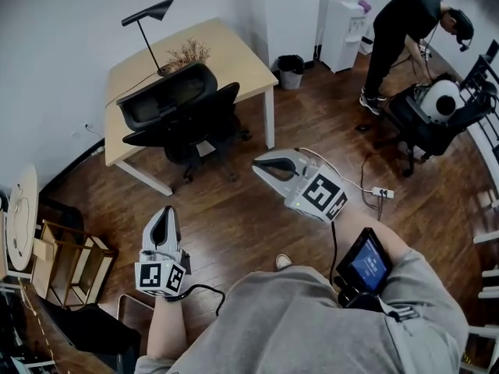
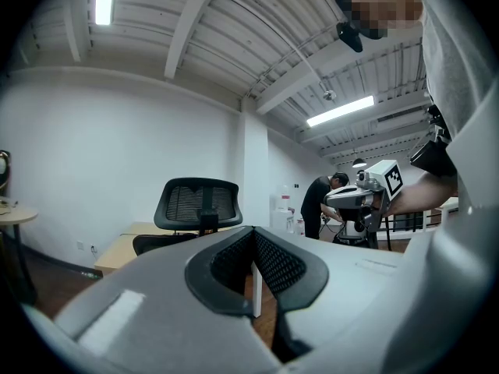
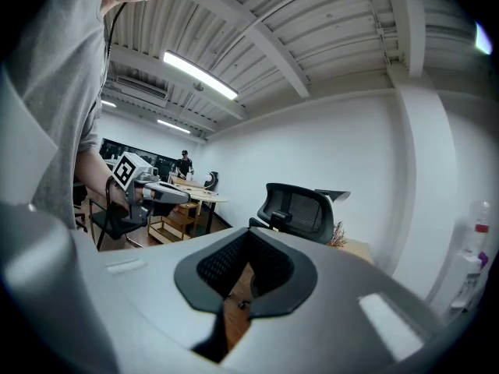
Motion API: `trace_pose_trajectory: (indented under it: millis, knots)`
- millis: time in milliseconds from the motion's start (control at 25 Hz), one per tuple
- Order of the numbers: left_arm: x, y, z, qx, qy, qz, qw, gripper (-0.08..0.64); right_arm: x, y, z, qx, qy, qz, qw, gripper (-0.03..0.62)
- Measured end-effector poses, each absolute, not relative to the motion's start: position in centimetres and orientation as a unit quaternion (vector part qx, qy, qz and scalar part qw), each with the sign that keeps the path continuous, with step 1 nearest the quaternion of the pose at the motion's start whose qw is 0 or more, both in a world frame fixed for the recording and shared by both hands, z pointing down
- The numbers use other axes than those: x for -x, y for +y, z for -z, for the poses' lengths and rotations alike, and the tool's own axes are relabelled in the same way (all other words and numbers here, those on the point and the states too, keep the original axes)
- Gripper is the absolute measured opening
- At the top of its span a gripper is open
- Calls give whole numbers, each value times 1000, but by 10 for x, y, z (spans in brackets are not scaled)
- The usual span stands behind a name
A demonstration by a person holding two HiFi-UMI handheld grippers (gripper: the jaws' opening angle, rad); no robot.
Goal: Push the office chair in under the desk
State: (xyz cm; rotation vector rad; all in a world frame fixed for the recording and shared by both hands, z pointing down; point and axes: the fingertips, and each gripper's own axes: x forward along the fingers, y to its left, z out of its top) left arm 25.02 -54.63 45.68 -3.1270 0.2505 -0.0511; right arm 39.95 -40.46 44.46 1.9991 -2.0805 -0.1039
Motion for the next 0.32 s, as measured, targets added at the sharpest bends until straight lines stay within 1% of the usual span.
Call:
trace_pose_trajectory:
  millis: [320]
  knots:
    - [-258,-555,-462,996,90,8,1,6,-414,-413,-446,-682,-719,40,130,5]
